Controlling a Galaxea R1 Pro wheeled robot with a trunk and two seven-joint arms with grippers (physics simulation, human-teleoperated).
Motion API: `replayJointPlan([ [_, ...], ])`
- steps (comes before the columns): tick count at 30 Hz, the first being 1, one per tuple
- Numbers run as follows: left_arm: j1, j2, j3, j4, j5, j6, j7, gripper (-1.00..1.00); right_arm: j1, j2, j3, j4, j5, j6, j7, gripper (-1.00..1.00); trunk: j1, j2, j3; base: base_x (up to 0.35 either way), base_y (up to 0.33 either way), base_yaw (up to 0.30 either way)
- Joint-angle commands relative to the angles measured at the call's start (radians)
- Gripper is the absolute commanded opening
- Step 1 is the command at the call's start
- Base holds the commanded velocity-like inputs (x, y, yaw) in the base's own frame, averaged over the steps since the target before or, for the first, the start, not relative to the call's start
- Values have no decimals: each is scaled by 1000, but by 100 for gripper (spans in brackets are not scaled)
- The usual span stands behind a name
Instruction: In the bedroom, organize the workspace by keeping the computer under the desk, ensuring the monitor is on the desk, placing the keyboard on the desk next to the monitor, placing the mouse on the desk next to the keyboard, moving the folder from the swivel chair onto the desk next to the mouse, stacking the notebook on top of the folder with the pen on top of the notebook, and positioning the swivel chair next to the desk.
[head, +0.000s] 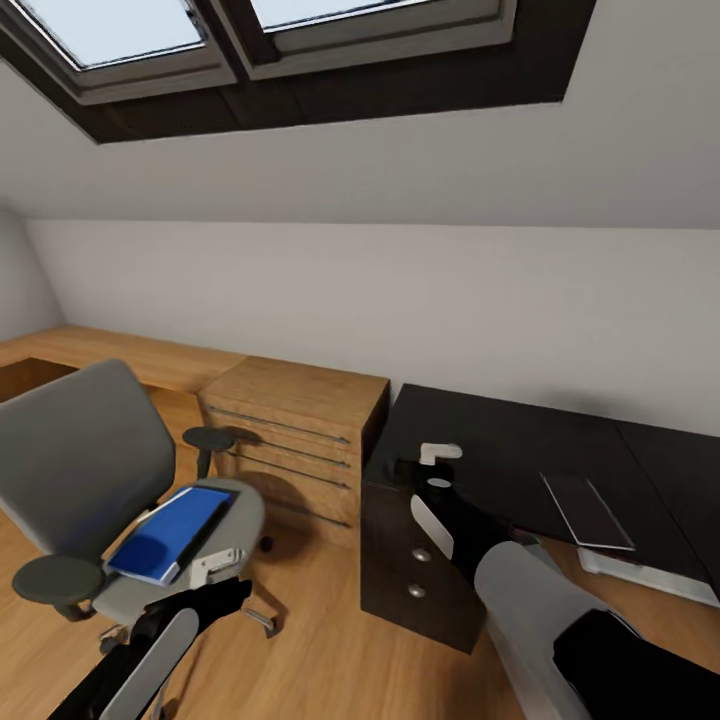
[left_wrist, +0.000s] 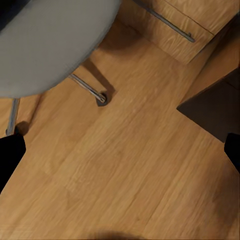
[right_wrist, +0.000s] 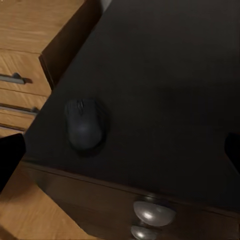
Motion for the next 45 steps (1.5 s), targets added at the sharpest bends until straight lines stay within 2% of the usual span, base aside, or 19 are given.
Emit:
replayJointPlan([
  [1,-1,1,-3,-2,10,-6,10,100,-1,-1,8,-1,-5,6,-8,100,1,-1,-1,324,35,0],
  [4,-1,1,-8,-3,11,-65,7,100,-1,-1,8,2,-5,6,-5,100,1,-1,-1,324,97,0],
  [6,-1,1,-15,-3,11,-76,6,100,-1,-1,8,2,-6,6,-5,100,1,-1,-1,324,121,0],
  [13,-1,1,-29,-5,11,-87,6,100,-1,0,7,3,-15,11,-10,100,1,-1,-1,298,162,0],
  [27,-1,1,-34,-18,11,-87,4,100,2,-1,7,13,-7,17,-10,100,1,-1,-1,139,18,0],
  [34,-1,5,-39,-72,12,-86,6,100,2,2,9,117,-5,15,-5,100,1,-1,-1,226,0,0],
  [45,-1,7,-39,-182,22,-78,9,100,2,6,10,142,-6,19,-3,100,1,-1,-1,15,0,0],
])
